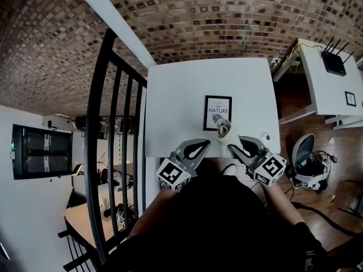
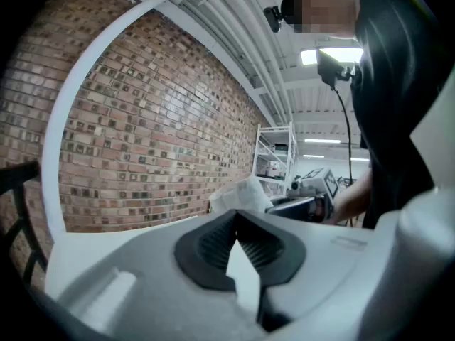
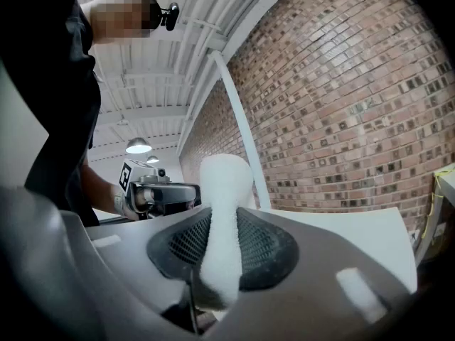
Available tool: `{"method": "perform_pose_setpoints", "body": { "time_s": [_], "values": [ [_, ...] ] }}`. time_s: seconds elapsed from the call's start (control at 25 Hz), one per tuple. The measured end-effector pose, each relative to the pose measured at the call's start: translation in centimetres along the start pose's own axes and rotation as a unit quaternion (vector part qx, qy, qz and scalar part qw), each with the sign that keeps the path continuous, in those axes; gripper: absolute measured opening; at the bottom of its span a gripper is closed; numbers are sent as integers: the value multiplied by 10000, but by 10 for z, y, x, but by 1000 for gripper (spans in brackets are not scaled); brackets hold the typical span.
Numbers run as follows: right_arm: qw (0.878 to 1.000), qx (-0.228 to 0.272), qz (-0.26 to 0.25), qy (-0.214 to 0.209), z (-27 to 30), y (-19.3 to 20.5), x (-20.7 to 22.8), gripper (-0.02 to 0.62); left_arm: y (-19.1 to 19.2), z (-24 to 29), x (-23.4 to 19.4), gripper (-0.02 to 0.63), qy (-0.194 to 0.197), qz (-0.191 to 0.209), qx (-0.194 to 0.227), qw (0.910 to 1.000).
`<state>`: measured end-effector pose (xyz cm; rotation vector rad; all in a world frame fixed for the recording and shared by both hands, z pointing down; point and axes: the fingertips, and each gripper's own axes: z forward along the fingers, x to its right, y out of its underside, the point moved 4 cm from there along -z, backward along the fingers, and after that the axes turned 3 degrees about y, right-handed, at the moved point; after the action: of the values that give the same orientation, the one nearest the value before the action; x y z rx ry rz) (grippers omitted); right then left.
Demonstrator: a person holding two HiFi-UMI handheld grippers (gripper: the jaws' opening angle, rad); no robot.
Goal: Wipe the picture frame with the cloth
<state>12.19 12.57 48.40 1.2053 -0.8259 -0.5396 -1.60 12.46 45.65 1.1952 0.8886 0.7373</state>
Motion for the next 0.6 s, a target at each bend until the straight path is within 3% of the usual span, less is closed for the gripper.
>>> {"method": "perform_pose_setpoints", "body": {
  "time_s": [0.2, 0.6],
  "values": [
    [9999, -86, -20, 72, 39, -2, 4, 103, 2, -9, -41, 2, 137, -5, -59, 9999],
    [9965, -575, -35, 601, 109, 8, 23, 103, 12, -23, -111, 0, 645, -163, -239, 9975]
  ]
}}
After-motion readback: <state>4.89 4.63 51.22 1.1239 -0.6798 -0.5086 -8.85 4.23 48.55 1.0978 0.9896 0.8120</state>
